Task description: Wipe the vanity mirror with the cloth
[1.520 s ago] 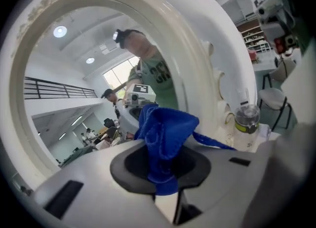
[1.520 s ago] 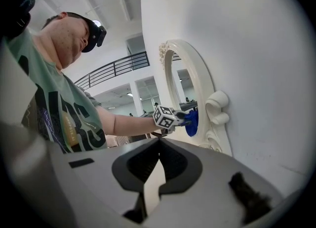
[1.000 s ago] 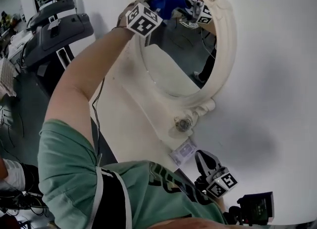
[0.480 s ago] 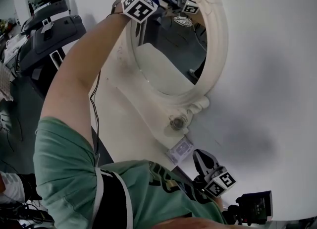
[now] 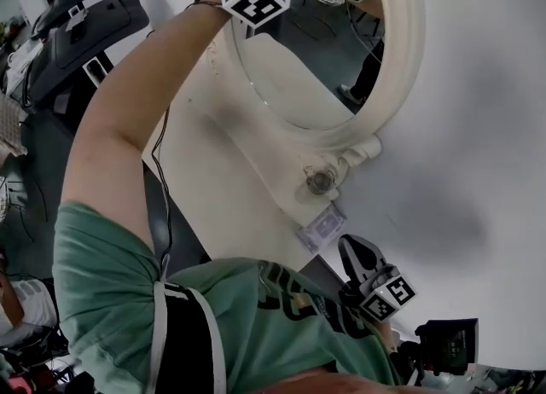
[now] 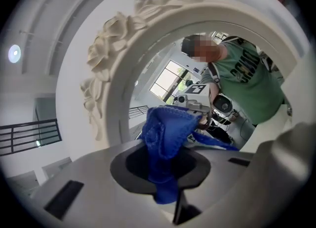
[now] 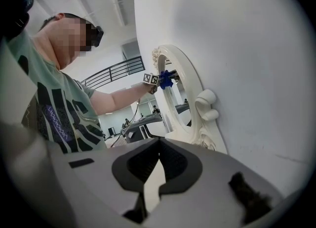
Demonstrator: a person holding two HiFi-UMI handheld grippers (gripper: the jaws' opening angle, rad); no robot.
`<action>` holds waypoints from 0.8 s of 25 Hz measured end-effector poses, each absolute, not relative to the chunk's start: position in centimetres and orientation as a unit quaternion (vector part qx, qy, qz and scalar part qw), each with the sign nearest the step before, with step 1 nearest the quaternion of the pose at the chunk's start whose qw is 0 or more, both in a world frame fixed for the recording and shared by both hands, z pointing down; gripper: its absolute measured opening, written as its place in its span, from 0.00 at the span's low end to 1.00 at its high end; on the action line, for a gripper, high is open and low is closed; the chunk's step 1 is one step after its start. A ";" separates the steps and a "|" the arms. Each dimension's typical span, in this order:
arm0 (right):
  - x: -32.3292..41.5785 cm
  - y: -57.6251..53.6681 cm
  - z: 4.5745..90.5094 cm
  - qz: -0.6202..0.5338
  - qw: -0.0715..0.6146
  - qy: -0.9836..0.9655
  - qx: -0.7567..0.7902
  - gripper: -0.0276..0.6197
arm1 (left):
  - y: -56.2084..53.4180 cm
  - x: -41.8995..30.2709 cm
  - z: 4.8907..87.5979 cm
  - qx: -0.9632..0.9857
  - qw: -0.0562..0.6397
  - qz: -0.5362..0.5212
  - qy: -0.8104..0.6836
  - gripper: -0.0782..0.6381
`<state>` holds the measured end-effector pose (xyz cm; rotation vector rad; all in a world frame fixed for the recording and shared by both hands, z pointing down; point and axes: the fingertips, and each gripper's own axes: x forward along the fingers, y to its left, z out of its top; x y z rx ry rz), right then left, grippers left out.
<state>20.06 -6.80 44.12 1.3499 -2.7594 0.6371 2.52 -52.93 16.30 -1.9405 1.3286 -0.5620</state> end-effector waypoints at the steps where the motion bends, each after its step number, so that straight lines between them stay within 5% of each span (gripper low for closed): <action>1: 19.9 -6.7 44.3 0.205 0.009 -0.880 0.429 0.06 | -52.0 3.2 17.7 -0.751 0.358 -0.219 0.510 0.21; 10: 17.9 -6.9 44.5 0.216 0.033 -0.886 0.409 0.06 | -41.4 12.0 35.7 -0.784 0.385 -0.240 0.424 0.22; 20: 17.1 -6.4 45.1 0.228 0.046 -0.885 0.404 0.06 | -33.9 18.2 48.4 -0.858 0.326 -0.259 0.300 0.21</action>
